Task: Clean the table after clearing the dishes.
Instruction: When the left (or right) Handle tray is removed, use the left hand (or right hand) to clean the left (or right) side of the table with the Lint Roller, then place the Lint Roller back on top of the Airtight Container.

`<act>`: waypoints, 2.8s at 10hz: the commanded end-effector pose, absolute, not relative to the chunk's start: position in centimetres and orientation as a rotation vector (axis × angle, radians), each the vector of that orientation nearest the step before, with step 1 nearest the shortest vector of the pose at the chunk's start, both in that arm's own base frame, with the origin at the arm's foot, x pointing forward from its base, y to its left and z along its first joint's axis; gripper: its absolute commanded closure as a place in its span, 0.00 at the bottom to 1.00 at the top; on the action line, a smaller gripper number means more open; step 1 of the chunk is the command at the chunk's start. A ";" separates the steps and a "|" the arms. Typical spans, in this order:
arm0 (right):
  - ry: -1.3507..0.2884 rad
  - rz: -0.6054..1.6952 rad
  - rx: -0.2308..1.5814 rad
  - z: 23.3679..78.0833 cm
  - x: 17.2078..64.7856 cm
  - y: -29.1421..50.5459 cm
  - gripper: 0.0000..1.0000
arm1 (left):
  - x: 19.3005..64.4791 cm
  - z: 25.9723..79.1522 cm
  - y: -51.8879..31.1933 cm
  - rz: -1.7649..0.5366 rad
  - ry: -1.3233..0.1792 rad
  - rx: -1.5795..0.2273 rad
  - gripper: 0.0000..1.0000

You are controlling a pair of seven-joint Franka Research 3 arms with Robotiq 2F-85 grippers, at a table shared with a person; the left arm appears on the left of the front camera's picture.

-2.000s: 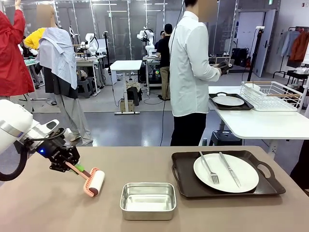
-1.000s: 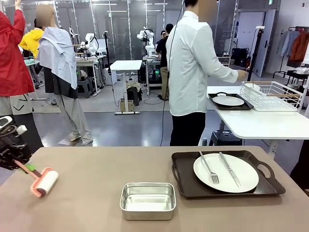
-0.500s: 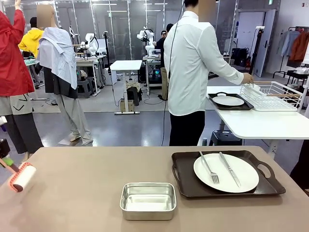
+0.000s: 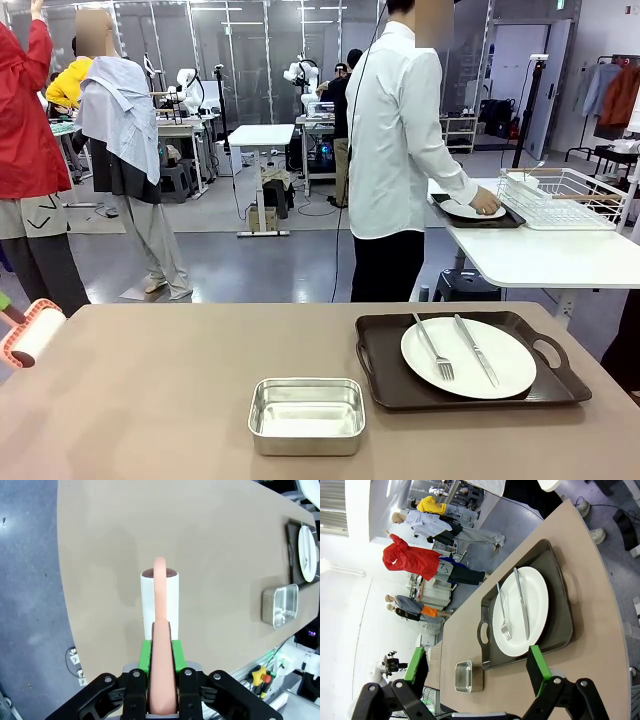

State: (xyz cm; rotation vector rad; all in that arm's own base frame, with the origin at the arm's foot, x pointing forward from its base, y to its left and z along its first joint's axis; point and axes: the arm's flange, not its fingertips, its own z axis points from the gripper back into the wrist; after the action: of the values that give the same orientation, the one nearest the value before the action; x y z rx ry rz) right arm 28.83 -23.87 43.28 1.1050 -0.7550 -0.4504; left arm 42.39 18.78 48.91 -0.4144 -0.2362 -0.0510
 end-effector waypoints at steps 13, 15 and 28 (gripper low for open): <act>-0.767 -0.451 1.116 43.5 28.8 -23.9 0.00 | 45.6 52.2 11.6 -0.307 -0.293 -0.378 0.80; -0.767 -0.451 1.116 43.5 28.8 -23.9 0.00 | 44.4 56.8 1.3 -0.616 -0.337 -0.302 0.80; -0.767 -0.451 1.116 43.5 28.8 -23.9 0.00 | 38.9 51.4 -34.4 -1.613 -0.127 -0.083 0.80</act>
State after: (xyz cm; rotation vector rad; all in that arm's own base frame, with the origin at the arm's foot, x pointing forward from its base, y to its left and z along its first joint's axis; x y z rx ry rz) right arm 28.88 -23.86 43.19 1.1049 -0.7520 -0.4514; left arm 37.93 -34.17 50.96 -0.1194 -0.1050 -1.5707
